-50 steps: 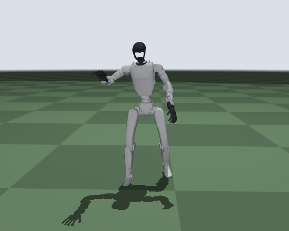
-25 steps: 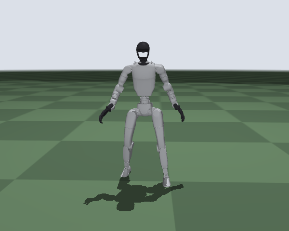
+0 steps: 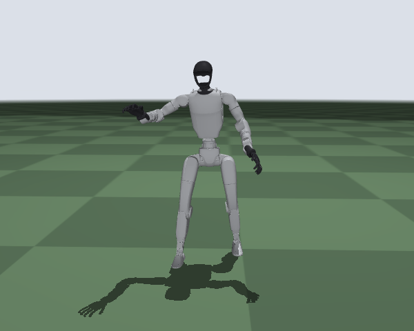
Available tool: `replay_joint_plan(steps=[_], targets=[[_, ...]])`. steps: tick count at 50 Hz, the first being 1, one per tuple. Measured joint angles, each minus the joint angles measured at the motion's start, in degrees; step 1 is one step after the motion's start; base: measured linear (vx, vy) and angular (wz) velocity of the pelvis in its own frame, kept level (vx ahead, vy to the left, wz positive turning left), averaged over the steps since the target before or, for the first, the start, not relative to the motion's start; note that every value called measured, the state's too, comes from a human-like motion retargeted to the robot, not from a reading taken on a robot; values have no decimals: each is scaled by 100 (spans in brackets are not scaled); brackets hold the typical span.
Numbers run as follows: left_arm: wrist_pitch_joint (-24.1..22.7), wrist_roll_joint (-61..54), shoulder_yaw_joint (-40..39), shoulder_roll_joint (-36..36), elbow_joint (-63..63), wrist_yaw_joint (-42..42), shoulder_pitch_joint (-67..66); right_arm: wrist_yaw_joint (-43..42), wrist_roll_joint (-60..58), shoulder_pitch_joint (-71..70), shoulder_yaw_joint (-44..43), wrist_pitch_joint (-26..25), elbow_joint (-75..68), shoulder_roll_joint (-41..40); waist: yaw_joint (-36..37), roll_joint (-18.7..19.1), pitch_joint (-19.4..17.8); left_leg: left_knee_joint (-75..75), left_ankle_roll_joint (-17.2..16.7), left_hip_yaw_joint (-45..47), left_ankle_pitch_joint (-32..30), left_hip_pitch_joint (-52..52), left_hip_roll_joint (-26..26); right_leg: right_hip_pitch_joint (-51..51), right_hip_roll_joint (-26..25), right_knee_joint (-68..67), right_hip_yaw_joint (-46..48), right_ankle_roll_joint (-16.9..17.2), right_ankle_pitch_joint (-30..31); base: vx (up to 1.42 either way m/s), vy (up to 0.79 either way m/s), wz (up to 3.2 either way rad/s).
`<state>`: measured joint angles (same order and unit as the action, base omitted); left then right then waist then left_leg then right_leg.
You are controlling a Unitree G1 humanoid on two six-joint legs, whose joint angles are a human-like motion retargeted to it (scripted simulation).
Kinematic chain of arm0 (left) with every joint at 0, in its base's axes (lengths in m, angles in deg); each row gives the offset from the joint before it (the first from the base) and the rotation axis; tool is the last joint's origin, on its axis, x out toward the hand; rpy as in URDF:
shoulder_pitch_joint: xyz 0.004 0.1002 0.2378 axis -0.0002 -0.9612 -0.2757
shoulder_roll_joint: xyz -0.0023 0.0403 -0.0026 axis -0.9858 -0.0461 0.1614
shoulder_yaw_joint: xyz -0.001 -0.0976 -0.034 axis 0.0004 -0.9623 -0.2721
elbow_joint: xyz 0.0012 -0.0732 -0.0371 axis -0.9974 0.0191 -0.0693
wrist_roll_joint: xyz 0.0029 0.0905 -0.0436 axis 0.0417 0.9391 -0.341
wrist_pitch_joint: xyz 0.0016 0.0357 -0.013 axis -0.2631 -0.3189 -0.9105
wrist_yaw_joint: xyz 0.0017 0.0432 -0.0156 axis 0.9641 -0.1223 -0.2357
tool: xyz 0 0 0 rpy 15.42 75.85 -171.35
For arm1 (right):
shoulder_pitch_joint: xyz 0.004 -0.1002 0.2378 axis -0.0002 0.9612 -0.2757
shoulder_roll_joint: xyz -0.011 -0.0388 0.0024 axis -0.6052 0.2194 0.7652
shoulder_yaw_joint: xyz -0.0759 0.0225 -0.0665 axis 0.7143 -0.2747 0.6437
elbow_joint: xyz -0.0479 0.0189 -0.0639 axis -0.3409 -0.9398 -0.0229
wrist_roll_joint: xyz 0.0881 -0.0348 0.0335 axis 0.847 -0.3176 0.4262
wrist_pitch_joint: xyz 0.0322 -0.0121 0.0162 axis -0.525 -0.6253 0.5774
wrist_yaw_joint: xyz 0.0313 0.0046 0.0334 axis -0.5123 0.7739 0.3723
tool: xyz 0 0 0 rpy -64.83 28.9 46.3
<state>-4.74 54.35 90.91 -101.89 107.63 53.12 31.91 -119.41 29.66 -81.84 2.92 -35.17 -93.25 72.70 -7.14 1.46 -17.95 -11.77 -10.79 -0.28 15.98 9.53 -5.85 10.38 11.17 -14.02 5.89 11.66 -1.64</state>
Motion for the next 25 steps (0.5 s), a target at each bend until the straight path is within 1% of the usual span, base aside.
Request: replay_joint_plan(steps=[2,3,5,7,8,10,11,13,15,17,18,20,22,23,25], targets=[[-33,171,9,78,-85,53,-110,259,-1274,-1499,1809,-324,-316,38,33,104,-6,-634,105,134,105,-164,-14,-105,-103,202,-280,-188,260,40,-19,-61],[-16,302,16,120,-102,128,-205,510,-1850,-2257,2777,-401,-574,-86,77,190,2,-1074,154,211,99,-321,-62,-69,-169,80,-388,-330,197,40,-18,-86],[34,613,94,232,-64,308,-413,1153,-2743,-3411,4413,-363,-1169,-558,223,348,12,-2090,204,284,-40,-705,-129,20,-273,-271,-568,-481,-36,40,-16,-93],[95,1099,115,456,106,515,-636,1889,-3150,-3958,5413,-150,-1862,-1249,351,493,7,-3123,178,181,-186,-1143,-79,1,-318,-493,-697,-482,-228,43,-13,-72],[120,1355,122,577,213,590,-747,2191,-3222,-3966,5591,-66,-2157,-1554,424,527,-7,-3563,164,111,-195,-1327,-3,-76,-305,-529,-748,-464,-295,44,-9,-47],[166,1743,98,786,409,683,-973,2516,-3155,-3725,5491,-33,-2682,-2065,563,546,-35,-4294,190,56,-83,-1678,141,-249,-232,-566,-812,-449,-406,45,-6,-22],[192,1829,57,855,479,709,-1109,2473,-3064,-3493,5214,-105,-2857,-2238,624,523,-36,-4534,232,111,-11,-1838,176,-332,-173,-579,-819,-452,-453,44,-3,-3],[236,1928,-52,947,597,745,-1418,2246,-2921,-2994,4593,-271,-3093,-2504,736,456,-16,-4869,308,269,91,-2135,208,-497,-47,-574,-812,-442,-530,44,0,6],[227,2028,-104,921,703,883,-1834,1883,-2839,-2375,3898,-364,-3172,-2684,899,283,87,-4928,292,496,152,-2333,252,-617,133,-645,-771,-224,-657,45,2,-1],[217,2116,-140,837,828,937,-2211,1661,-2597,-1928,3598,-408,-3220,-2798,976,189,167,-4737,274,633,162,-2505,239,-801,204,-467,-760,-157,-661,43,5,-1],[221,2163,-145,782,919,948,-2346,1586,-2386,-1758,3542,-421,-3256,-2837,989,169,185,-4555,270,671,161,-2577,214,-914,205,-304,-767,-166,-626,42,7,-8],[198,2399,-71,619,1219,1119,-2581,1432,-1686,-1307,3315,-323,-3346,-2935,1157,40,266,-4003,232,812,234,-2594,140,-982,238,-320,-782,44,-713,43,8,-28],[240,2470,-50,504,1574,1143,-2671,1345,-675,-909,3187,-239,-3427,-3004,1240,-11,275,-3073,233,921,252,-2467,24,-1176,211,-97,-805,66,-709,43,12,-31],[263,2491,-62,442,1773,1167,-2703,1327,-114,-642,3028,-141,-3449,-3050,1330,-69,305,-2540,237,1011,244,-2361,-41,-1180,209,-170,-808,164,-783,43,15,-34],[362,2316,-176,365,2119,1124,-2662,1333,1161,-139,2751,16,-3427,-3097,1418,-89,289,-1342,173,1124,-52,-2047,-157,-1372,141,0,-807,100,-800,43,18,-26]])
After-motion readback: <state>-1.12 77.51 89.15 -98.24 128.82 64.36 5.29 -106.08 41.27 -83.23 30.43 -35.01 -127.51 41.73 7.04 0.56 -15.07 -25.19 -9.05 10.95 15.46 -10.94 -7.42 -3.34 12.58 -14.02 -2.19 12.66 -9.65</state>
